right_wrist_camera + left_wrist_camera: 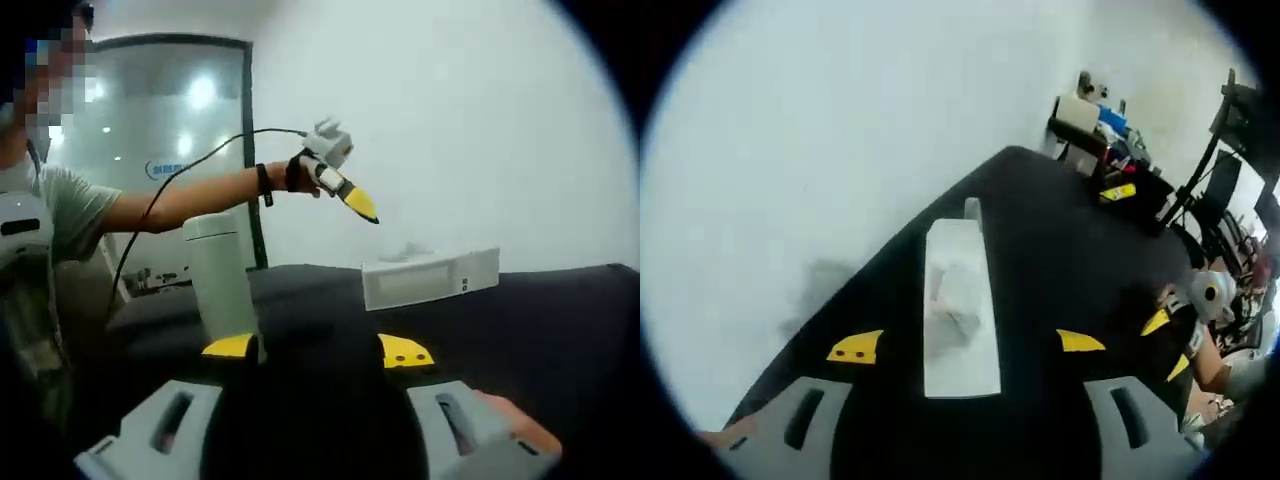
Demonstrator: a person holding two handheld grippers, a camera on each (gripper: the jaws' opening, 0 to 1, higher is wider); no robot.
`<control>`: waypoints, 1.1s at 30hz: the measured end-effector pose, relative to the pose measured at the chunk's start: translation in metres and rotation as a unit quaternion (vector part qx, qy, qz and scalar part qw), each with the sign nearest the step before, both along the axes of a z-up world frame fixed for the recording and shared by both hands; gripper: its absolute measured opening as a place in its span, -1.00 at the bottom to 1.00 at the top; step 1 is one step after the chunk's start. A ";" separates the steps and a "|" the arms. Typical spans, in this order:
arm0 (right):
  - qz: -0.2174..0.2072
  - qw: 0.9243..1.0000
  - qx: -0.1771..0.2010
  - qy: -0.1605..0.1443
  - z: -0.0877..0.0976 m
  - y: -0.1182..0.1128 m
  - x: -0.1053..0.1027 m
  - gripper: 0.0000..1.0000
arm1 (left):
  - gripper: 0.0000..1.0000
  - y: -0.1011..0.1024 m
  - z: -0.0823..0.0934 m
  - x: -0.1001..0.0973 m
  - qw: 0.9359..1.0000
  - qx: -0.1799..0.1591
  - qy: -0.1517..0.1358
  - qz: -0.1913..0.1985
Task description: Assemble the cup parts correctly, then place the assembled cup into the box.
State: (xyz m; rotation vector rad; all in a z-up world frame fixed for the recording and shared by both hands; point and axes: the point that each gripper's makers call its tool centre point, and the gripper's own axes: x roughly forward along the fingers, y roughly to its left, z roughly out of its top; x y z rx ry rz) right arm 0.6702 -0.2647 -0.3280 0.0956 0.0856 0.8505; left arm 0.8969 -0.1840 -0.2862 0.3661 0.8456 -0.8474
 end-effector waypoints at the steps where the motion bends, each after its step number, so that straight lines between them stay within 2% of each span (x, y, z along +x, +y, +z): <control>1: -0.001 1.000 0.000 -0.002 0.001 0.000 -0.001 -0.14 | 0.14 0.001 -0.008 0.001 1.000 0.027 0.006 0.000; 2: 0.000 1.000 0.000 -0.004 0.003 0.000 -0.001 -0.14 | 0.10 0.003 -0.014 0.004 0.999 0.053 0.004 0.001; 3: 0.001 1.000 0.000 -0.006 0.004 0.000 -0.002 -0.14 | 0.04 0.000 -0.015 0.006 0.998 0.059 -0.006 -0.001; 4: 0.002 1.000 0.001 -0.008 0.005 0.000 -0.003 -0.14 | -0.02 -0.007 -0.018 0.009 0.999 0.048 -0.005 0.000; 6: 0.001 1.000 0.001 -0.011 0.006 -0.001 -0.003 -0.14 | -0.10 -0.011 -0.024 0.010 0.998 0.060 0.001 -0.005; 9: 0.001 1.000 0.003 -0.014 0.009 -0.002 -0.004 -0.15 | -0.10 -0.018 -0.033 0.008 0.997 0.069 0.014 -0.012; 12: 0.002 1.000 0.003 -0.015 0.009 -0.002 -0.004 -0.16 | -0.04 -0.015 -0.046 0.004 0.993 0.110 0.022 -0.022; 18: 0.002 1.000 0.000 -0.013 0.008 -0.001 -0.004 -0.16 | -0.08 -0.020 -0.056 0.011 0.991 0.134 0.023 -0.016; 20: 0.003 1.000 0.000 -0.013 0.008 0.000 -0.005 -0.17 | -0.08 -0.014 -0.063 0.016 0.985 0.167 0.031 -0.016; 22: 0.003 1.000 -0.001 -0.013 0.007 0.000 -0.005 -0.18 | -0.06 -0.017 -0.071 0.010 0.984 0.174 0.038 -0.023; 24: 0.004 1.000 -0.002 -0.013 0.007 0.001 -0.005 -0.18 | 0.00 -0.019 -0.077 0.016 0.983 0.178 0.035 -0.031; 28: 0.006 1.000 -0.005 -0.012 0.005 0.003 -0.005 -0.20 | 0.16 -0.017 -0.094 0.016 0.980 0.189 0.057 -0.037; 29: 0.006 1.000 -0.008 -0.011 0.004 0.004 -0.006 -0.20 | 0.20 -0.015 -0.101 0.014 0.977 0.197 0.071 -0.037; 33: 0.009 1.000 -0.016 -0.009 0.000 0.008 -0.006 -0.21 | 0.29 -0.015 -0.115 0.012 0.973 0.209 0.085 -0.042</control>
